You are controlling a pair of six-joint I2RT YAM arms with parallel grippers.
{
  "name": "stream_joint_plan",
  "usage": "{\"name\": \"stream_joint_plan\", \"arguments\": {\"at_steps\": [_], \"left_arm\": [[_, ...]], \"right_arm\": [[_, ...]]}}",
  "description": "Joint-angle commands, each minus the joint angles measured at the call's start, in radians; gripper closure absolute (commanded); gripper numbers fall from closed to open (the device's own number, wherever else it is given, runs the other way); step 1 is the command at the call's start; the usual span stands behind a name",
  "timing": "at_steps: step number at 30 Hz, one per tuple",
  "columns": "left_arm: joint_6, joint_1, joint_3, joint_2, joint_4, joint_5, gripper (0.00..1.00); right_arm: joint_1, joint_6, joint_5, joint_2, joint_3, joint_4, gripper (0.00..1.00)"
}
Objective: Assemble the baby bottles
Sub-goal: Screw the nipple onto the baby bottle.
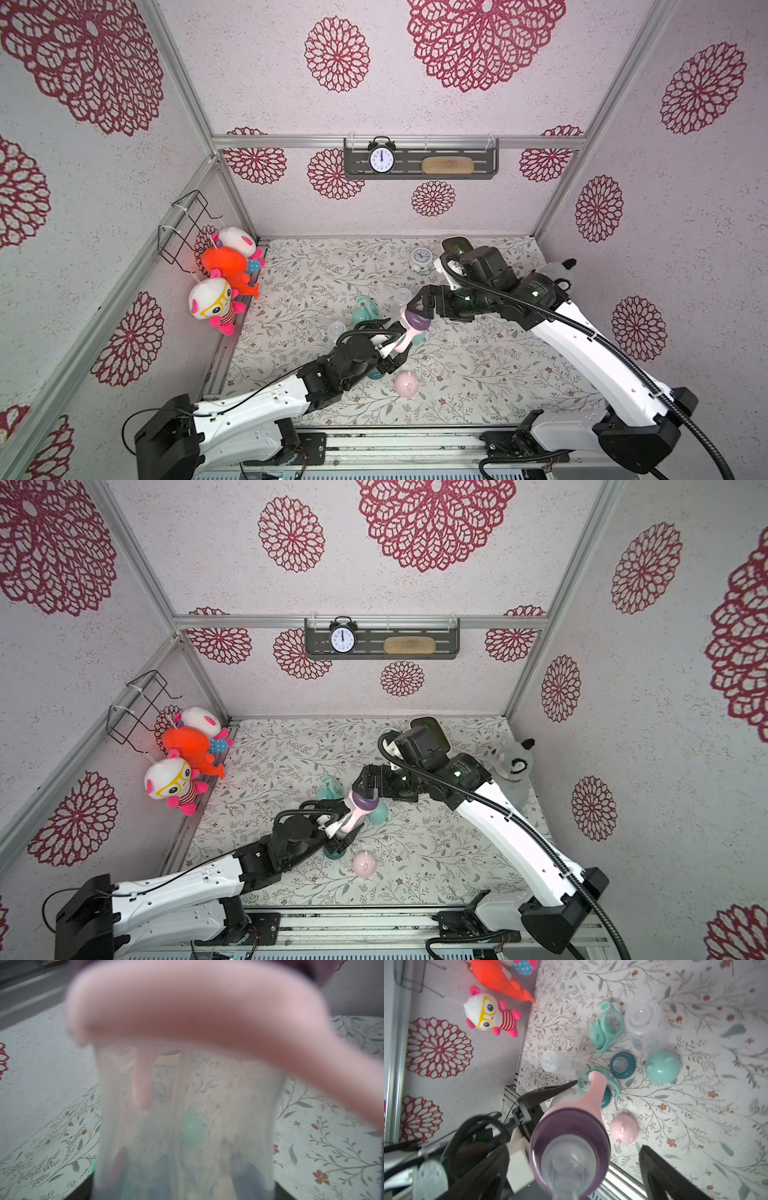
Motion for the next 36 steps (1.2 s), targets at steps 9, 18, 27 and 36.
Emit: {"name": "stream_joint_plan", "arguments": {"at_steps": [9,18,27,36], "left_arm": [[-0.091,0.145,0.074,-0.129,-0.191,0.507,1.0],[-0.109,0.159,0.115,-0.075,-0.233,0.597,1.0],[-0.111,0.161,0.113,-0.084,-0.23,0.593,1.0],[-0.113,0.161,0.119,-0.072,-0.226,0.575,1.0]], "right_arm": [[-0.004,-0.583,-0.235,-0.026,0.059,-0.098,0.06],[0.001,-0.643,-0.315,0.054,0.065,-0.121,0.12],[0.004,-0.631,-0.306,0.052,0.04,-0.085,0.23],[0.018,-0.596,-0.294,0.051,0.005,-0.054,0.46]]}}
